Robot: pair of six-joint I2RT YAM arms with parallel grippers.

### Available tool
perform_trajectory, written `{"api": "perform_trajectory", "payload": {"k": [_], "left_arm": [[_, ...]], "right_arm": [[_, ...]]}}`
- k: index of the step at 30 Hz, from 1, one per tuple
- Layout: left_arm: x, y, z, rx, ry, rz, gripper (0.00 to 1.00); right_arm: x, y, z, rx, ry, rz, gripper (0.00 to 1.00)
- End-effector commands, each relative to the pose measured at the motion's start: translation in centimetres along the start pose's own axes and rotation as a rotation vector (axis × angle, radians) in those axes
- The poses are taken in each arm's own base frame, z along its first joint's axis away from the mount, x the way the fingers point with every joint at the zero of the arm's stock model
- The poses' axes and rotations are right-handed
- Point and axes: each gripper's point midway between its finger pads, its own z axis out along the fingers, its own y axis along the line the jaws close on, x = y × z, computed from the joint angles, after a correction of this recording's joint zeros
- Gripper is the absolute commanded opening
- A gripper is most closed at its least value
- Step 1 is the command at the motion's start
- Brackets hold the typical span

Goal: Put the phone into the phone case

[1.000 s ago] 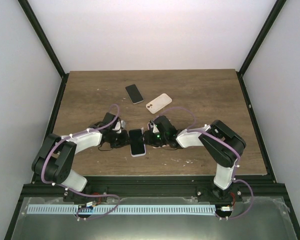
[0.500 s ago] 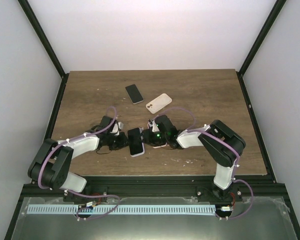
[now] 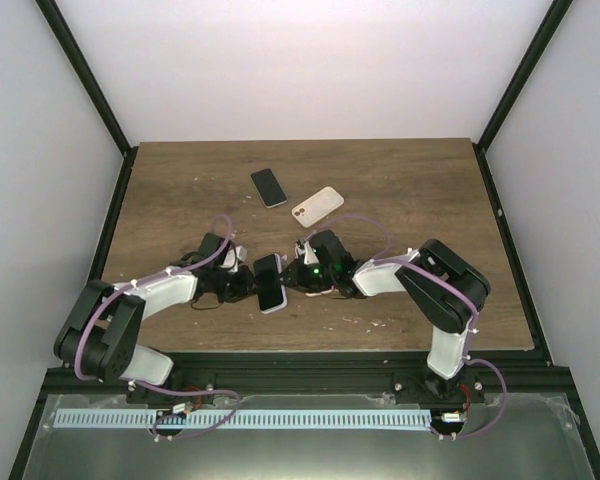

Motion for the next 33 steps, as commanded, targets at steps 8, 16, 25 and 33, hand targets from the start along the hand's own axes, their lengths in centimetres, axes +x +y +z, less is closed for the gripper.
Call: {"api": "perform_trajectory", "payload": {"k": [8, 16, 25, 33], "left_arm": [[0.7, -2.7, -2.4, 0.095, 0.002, 0.014, 0.34], [-0.2, -9.2, -9.7, 0.284, -0.161, 0.161, 0.7], [1.0, -14.9, -17.2, 0.478, -0.26, 0.28, 0.84], [3.1, -18.1, -19.6, 0.781, -0.233, 0.29, 0.8]], "right_arm": [[-0.7, 2.8, -1.6, -0.106, -0.013, -0.068, 0.06], [-1.2, 7.6, -6.2, -0.248, -0.061, -0.137, 0.03], [-1.4, 15.8, -13.8, -0.444, -0.18, -0.285, 0.01], [0.2, 20.3, -18.8, -0.63, -0.226, -0.372, 0.01]]}}
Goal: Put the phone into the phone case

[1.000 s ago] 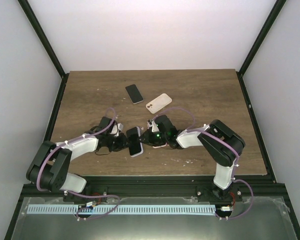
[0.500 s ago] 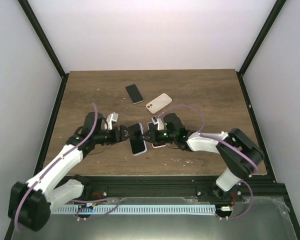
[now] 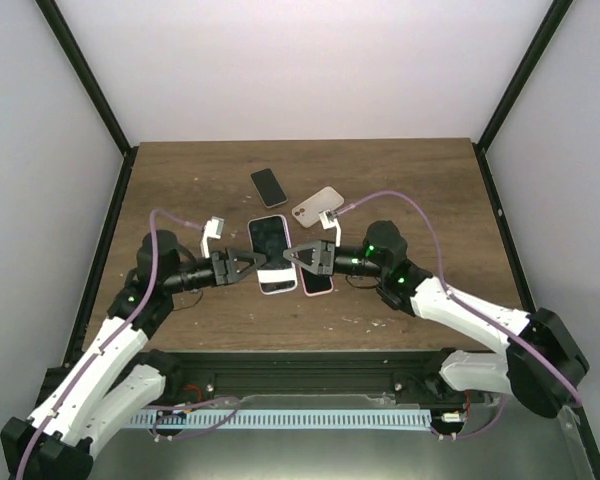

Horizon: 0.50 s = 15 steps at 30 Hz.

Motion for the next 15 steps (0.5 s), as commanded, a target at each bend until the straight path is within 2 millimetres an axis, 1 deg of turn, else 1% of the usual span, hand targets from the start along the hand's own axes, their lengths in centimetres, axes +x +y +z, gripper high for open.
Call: {"api": "perform_trajectory", "payload": {"k": [1, 4, 6, 10, 12, 15], "left_arm": [[0.2, -3.3, -0.4, 0.217, -0.002, -0.014, 0.79], [0.2, -4.8, -1.0, 0.309, -0.012, 0.011, 0.76], [0.1, -5.7, -1.3, 0.345, -0.02, 0.027, 0.73], [-0.1, -6.2, -1.5, 0.355, -0.027, 0.032, 0.64], [0.0, -6.0, -1.3, 0.354, -0.019, 0.027, 0.56], [0.1, -5.6, -1.1, 0.346, -0.014, 0.013, 0.4]], "right_arm": [[-1.1, 4.9, -1.4, -0.165, -0.042, -0.078, 0.01], [-1.2, 6.1, -1.8, -0.207, -0.04, -0.082, 0.01], [-1.1, 6.4, -1.8, -0.223, -0.035, -0.074, 0.01], [-1.0, 6.8, -1.9, -0.257, -0.034, -0.063, 0.01], [-1.0, 6.8, -1.9, -0.261, -0.031, -0.056, 0.01], [-0.8, 6.6, -2.0, -0.259, -0.032, -0.049, 0.01]]}}
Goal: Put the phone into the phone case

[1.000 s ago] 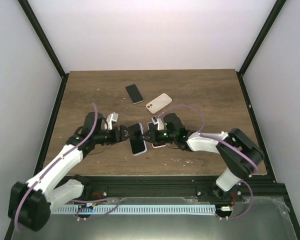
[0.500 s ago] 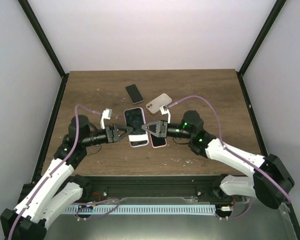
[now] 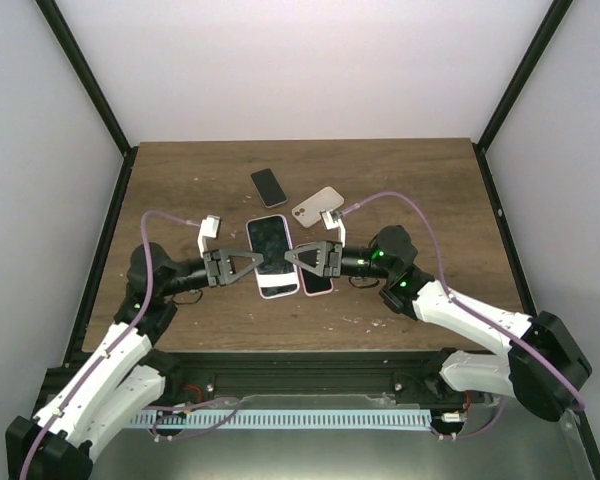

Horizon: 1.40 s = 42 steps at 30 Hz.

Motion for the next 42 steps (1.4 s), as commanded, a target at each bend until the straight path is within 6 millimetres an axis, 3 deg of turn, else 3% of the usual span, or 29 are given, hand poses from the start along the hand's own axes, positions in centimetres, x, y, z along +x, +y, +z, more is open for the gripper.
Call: {"api": "perform_trajectory", "payload": {"k": [1, 4, 9, 13, 15, 16, 18, 21, 24, 25, 29, 35, 38, 39, 41, 42], "left_arm": [[-0.1, -0.9, -0.1, 0.036, 0.003, 0.028, 0.35], [-0.1, -0.7, -0.1, 0.03, -0.004, 0.02, 0.19], [0.0, -0.3, 0.1, 0.017, 0.019, 0.01, 0.0], [0.2, -0.3, 0.3, 0.014, 0.046, 0.015, 0.0], [0.2, -0.5, 0.3, 0.01, 0.055, 0.026, 0.0], [0.2, -0.6, 0.2, 0.002, 0.056, 0.031, 0.05], [0.2, -0.8, 0.1, -0.018, 0.056, 0.039, 0.26], [0.3, -0.9, -0.2, -0.03, 0.047, 0.039, 0.5], [0.7, -0.4, -0.1, -0.029, 0.052, 0.026, 0.54], [0.9, -0.2, -0.1, -0.032, 0.055, 0.021, 0.53], [1.3, 0.8, 0.0, -0.062, 0.067, 0.024, 0.29], [1.2, 1.3, 0.1, -0.112, 0.073, 0.051, 0.0], [1.1, 1.8, 0.1, -0.139, 0.073, 0.038, 0.0], [1.1, 1.8, 0.1, -0.143, 0.08, 0.048, 0.04], [1.1, 1.8, 0.1, -0.149, 0.086, 0.05, 0.31], [1.0, 1.7, 0.1, -0.152, 0.083, 0.055, 0.37]], "right_arm": [[-0.9, 2.6, -0.4, -0.088, -0.03, -0.063, 0.01], [-0.7, 2.3, -0.4, -0.081, -0.026, -0.053, 0.02], [-0.4, 2.0, 0.0, -0.078, 0.005, -0.038, 0.17], [-0.3, 1.8, 0.3, -0.081, 0.029, -0.029, 0.22], [-0.3, 1.9, 0.3, -0.081, 0.029, -0.028, 0.16], [-0.4, 2.0, 0.3, -0.083, 0.027, -0.031, 0.11], [-0.5, 2.4, 0.1, -0.087, 0.015, -0.041, 0.06], [-1.2, 3.0, -0.2, -0.076, -0.025, -0.06, 0.04], [-1.9, 3.4, -0.3, -0.066, -0.053, -0.078, 0.03], [-2.0, 3.5, -0.2, -0.065, -0.055, -0.08, 0.03], [-2.6, 3.5, -0.1, -0.05, -0.072, -0.089, 0.02], [-2.4, 1.9, 0.2, -0.003, -0.063, -0.065, 0.02], [-2.2, 1.0, 0.0, 0.031, -0.071, -0.07, 0.02], [-2.1, 0.7, 0.0, 0.041, -0.069, -0.074, 0.02], [-1.7, 0.2, 0.1, 0.053, -0.047, -0.081, 0.02], [-1.3, 0.1, 0.1, 0.053, -0.03, -0.086, 0.02]]}}
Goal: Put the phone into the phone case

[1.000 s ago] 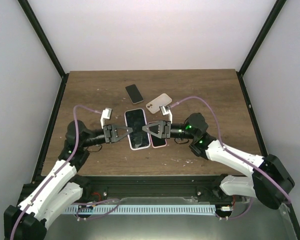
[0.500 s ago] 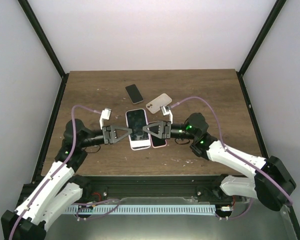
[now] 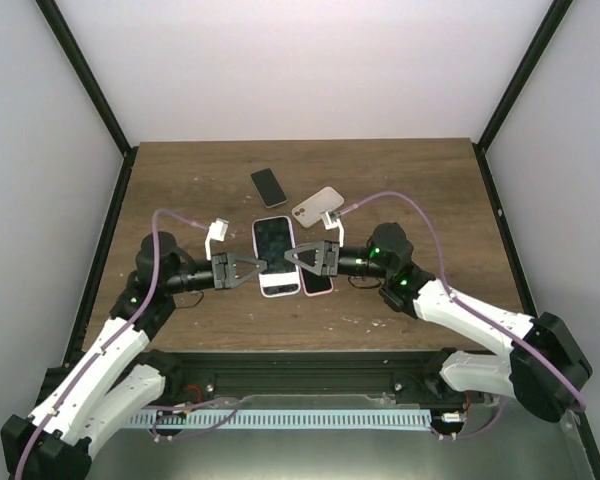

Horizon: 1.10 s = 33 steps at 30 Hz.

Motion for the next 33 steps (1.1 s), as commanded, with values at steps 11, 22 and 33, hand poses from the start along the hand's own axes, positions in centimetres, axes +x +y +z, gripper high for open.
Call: {"api": "perform_trajectory", "payload": {"k": [11, 22, 33], "left_arm": [[-2.2, -2.2, -0.6, 0.027, -0.106, 0.069, 0.5], [-3.1, -3.1, -0.5, 0.116, -0.162, 0.043, 0.06], [-1.9, -2.7, 0.1, 0.112, -0.075, 0.088, 0.0]], "right_arm": [[1.8, 2.5, -0.9, -0.127, 0.069, -0.152, 0.02], [3.3, 3.2, -1.3, -0.178, 0.138, -0.178, 0.02], [2.1, 4.4, -1.4, -0.152, 0.105, -0.199, 0.23]]}}
